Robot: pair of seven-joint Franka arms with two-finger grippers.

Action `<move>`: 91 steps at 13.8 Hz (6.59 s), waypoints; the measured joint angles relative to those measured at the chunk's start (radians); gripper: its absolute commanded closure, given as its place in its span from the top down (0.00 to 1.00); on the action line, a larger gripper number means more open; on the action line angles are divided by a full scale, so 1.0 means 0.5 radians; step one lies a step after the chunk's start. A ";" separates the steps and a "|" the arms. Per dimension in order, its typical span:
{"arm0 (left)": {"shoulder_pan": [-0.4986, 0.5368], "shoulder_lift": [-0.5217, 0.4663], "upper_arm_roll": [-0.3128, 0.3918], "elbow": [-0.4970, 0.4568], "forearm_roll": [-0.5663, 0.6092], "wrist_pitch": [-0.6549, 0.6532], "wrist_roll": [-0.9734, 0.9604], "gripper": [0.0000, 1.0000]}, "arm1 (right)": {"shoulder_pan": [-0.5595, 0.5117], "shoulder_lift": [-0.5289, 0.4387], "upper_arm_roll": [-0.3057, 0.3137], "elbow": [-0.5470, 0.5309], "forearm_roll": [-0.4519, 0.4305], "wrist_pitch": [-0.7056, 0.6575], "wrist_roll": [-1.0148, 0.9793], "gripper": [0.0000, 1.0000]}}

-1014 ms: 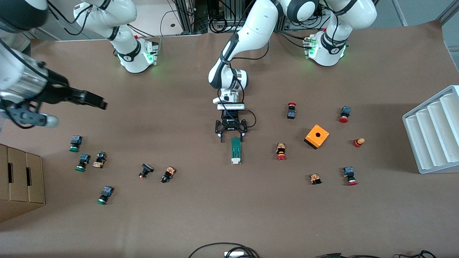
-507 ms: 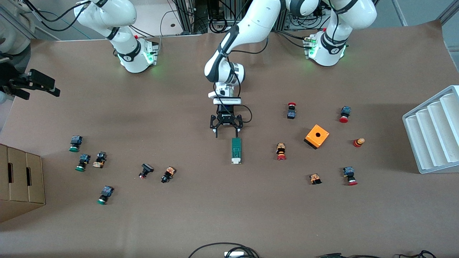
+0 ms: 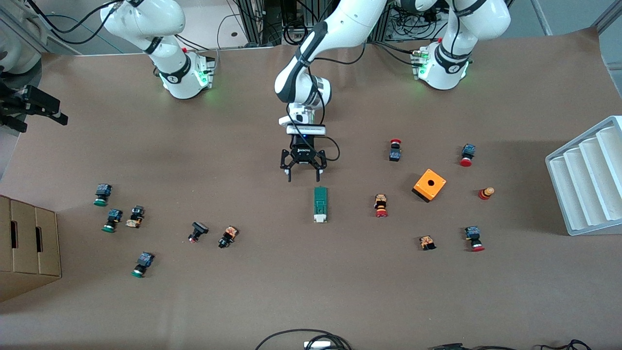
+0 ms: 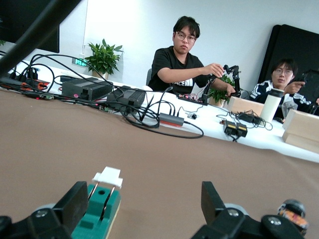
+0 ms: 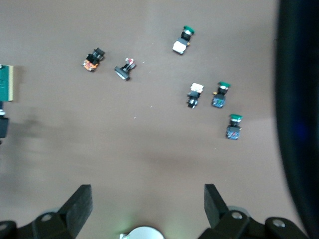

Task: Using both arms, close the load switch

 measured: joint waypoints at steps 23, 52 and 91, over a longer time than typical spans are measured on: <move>0.250 -0.739 0.031 -0.082 -0.008 0.310 0.182 1.00 | 0.016 -0.052 -0.120 -0.105 -0.039 0.119 -0.124 1.00; 0.946 -0.991 0.060 -0.173 0.032 1.365 1.111 1.00 | 0.014 -0.060 -0.171 -0.103 -0.040 0.119 -0.130 1.00; 1.515 -1.519 -0.328 -0.390 -1.037 0.909 4.110 1.00 | 0.014 -0.061 -0.171 -0.103 -0.040 0.119 -0.130 1.00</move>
